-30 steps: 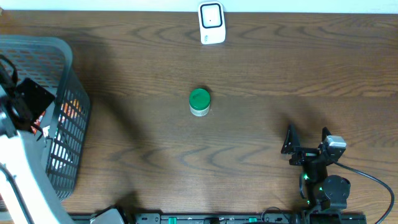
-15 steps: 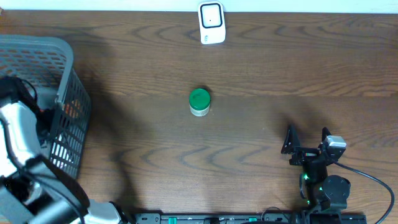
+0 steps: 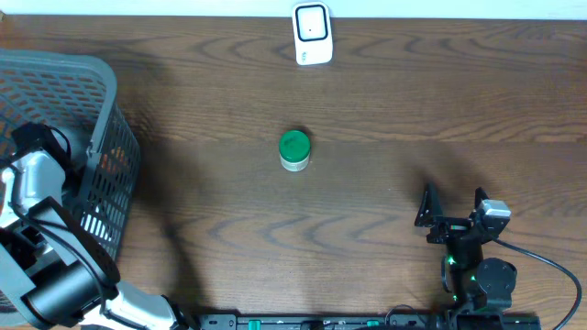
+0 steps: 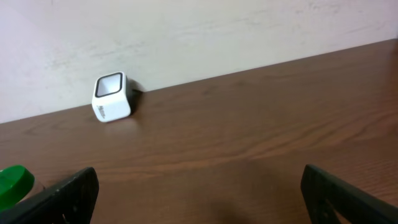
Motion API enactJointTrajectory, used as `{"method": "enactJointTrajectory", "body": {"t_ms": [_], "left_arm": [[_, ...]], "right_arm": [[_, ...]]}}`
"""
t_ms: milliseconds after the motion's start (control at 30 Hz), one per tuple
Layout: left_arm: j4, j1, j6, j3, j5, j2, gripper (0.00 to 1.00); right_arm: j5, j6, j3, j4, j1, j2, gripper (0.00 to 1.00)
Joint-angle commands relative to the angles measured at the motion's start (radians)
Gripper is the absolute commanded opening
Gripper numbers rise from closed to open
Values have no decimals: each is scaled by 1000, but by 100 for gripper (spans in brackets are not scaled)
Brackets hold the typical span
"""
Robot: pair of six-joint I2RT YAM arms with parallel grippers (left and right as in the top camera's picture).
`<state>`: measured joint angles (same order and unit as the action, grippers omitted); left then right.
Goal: Scan the item barcode
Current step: 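Return the left gripper to the basket and grasp the Panadol box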
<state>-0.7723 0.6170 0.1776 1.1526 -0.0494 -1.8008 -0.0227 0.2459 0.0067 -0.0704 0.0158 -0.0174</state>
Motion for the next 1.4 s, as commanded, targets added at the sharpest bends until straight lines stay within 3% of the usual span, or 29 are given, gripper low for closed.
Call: {"method": "enactJointTrajectory", "body": {"t_ms": [0,100,333,600,767,800,833,867,1067,1367], "left_arm": [[9,-3,-5,-38,-21,-89,72],[4,-3,-5,-38,-21,-87,65],[-78,-3,-5,45,-28,-54,64],[-312,-3,-4,439,-99,92,64],[-364,-3,3,649,44,227,64],[-355,-3,2,657,60,257,72],[-346,-3,2,656,60,284,90],[-343,-3,2,653,45,306,100],[-384,0,-50,539,8,287,98],[-211,2,-53,198,10,148,98]], "right_arm": [[6,8,-1,-4,9,4,99],[6,8,-1,-4,9,4,99],[6,8,-1,-4,9,4,99],[6,8,-1,-4,9,4,99],[6,8,-1,-4,9,4,99],[6,8,-1,-4,9,4,99],[6,8,-1,-4,9,4,99],[6,8,-1,-4,9,4,99],[6,8,-1,-4,9,4,99],[6,8,-1,-4,9,4,99]]}}
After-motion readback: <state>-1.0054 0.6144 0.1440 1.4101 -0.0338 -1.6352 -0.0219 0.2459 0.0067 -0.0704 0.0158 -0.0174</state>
